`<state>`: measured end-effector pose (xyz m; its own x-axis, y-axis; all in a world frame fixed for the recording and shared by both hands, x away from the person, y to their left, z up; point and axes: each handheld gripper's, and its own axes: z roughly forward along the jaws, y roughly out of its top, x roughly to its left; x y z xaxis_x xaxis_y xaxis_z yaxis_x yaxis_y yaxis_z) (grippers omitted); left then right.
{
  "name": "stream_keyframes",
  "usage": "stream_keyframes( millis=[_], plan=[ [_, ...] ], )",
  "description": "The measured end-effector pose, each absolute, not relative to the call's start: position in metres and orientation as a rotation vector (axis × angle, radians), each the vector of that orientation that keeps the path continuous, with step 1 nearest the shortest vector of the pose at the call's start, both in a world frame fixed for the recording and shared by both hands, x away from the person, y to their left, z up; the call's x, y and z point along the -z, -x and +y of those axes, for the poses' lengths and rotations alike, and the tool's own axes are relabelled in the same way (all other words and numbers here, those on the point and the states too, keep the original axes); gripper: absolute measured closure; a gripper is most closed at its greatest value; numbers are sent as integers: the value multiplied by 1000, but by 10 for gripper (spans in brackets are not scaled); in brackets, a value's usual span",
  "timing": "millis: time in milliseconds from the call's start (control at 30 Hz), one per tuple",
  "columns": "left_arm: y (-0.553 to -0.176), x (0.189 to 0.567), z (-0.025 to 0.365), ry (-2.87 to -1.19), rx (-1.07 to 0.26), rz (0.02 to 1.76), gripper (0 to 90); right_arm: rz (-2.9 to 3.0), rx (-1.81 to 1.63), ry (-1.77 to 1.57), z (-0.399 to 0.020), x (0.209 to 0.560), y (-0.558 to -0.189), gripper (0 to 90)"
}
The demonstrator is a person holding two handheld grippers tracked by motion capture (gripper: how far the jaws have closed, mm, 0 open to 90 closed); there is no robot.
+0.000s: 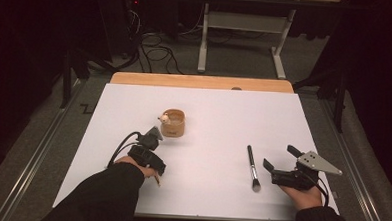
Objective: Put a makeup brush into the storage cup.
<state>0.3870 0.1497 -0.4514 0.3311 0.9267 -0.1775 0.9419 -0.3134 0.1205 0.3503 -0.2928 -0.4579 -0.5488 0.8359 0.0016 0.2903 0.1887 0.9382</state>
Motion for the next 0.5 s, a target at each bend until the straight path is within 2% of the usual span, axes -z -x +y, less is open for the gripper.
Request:
stream_keyframes(
  millis=[200,500],
  plan=[
    [-384,456,148,-2394,89,1717,348,1944,-1356,-1051,-292,458,-350,3],
    [-382,456,147,-2396,76,1723,415,1949,-1355,-1058,-293,459,-351,3]
  ],
)
